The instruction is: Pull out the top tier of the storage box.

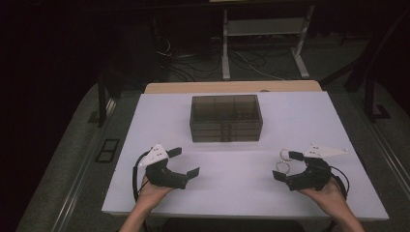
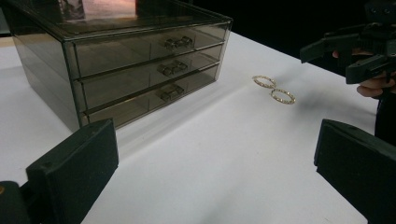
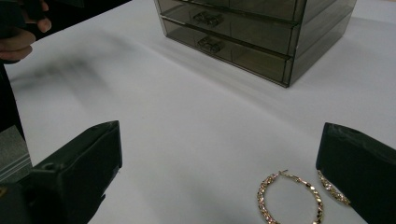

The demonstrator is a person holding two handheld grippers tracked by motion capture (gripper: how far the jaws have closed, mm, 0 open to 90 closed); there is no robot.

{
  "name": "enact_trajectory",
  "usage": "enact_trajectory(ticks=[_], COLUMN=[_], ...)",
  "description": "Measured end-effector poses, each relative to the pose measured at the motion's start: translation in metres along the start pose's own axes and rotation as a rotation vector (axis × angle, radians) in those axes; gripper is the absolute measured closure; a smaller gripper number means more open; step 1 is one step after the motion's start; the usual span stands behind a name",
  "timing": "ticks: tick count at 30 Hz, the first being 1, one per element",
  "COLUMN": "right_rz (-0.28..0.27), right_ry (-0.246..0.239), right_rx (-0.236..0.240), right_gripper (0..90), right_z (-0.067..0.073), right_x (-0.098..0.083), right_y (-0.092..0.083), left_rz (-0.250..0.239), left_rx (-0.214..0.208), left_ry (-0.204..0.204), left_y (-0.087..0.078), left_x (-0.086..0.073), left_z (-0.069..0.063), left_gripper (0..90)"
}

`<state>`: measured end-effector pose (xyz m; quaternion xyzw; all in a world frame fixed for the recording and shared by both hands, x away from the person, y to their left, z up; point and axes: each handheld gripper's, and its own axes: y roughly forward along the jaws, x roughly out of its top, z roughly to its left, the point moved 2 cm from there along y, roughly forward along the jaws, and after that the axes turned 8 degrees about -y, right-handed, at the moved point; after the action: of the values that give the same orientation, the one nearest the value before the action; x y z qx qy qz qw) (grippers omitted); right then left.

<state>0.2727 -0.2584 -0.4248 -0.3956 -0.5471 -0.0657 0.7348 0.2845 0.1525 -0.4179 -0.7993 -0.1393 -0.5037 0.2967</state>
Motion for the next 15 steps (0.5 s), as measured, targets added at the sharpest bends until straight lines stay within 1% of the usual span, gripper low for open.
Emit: enact_trajectory(ticks=[7, 15], right_rz=[0.005, -0.008], right_ry=[-0.003, -0.007], right_rx=[0.001, -0.006], right_gripper=[0.0, 0.0], right_z=[0.0009, 0.0007], right_x=[-0.0002, 0.0003], right_y=[-0.0004, -0.0054], left_rz=[0.0, 0.013], left_rx=[-0.004, -0.001], left_ry=[0.0, 0.001], left_y=[-0.0003, -0.0009], left_x=[0.0, 0.0006], left_z=[-0.0006, -0.004], left_gripper=[0.0, 0.0])
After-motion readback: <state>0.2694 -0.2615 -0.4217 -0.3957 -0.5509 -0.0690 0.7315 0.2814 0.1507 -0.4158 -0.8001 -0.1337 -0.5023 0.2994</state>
